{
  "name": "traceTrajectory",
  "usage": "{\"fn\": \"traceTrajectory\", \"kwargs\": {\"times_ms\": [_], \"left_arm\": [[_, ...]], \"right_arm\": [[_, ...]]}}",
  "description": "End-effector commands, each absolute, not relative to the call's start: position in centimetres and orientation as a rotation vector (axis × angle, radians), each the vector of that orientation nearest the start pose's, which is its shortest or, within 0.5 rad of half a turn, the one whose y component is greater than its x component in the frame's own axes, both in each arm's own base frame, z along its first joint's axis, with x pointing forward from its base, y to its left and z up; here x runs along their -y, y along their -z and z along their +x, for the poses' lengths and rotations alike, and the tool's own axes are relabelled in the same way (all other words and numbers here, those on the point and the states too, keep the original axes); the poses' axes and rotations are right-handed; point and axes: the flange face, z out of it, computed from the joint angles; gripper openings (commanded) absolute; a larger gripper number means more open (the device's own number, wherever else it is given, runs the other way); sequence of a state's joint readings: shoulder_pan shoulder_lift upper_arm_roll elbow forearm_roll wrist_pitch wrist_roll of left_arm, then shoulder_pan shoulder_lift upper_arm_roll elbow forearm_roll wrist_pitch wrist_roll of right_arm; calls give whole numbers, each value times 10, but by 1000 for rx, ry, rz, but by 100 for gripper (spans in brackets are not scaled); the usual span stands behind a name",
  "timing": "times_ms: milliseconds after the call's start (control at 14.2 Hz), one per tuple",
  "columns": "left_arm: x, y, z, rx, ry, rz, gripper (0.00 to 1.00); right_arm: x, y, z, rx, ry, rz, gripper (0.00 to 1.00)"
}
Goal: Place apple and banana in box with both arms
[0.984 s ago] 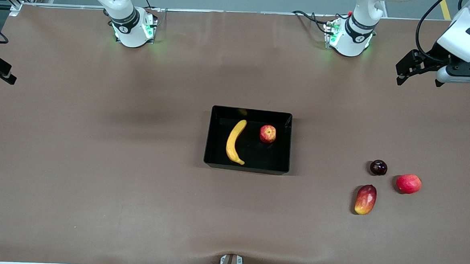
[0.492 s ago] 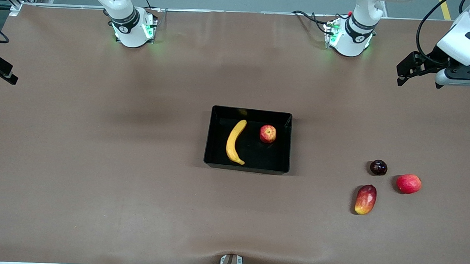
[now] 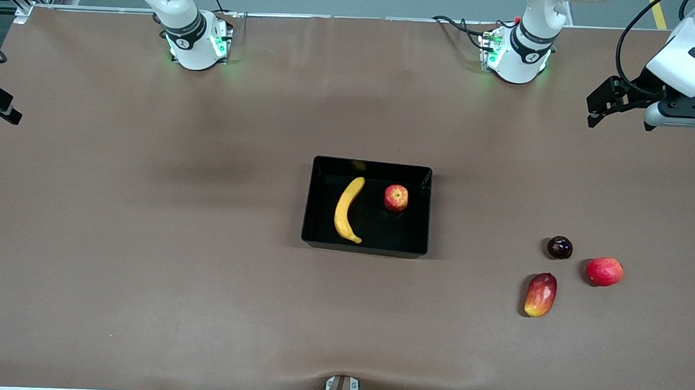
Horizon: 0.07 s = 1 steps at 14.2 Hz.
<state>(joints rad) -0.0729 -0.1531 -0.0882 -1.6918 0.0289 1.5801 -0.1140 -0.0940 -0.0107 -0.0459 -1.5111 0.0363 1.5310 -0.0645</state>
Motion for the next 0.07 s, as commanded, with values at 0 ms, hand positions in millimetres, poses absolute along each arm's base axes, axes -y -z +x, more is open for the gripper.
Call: {"fn": "traceTrajectory", "kwargs": {"times_ms": [0], "left_arm": [[78, -660, 503, -82, 83, -3115, 100]], "right_arm": [[74, -657, 543, -132, 54, -3085, 100]]}}
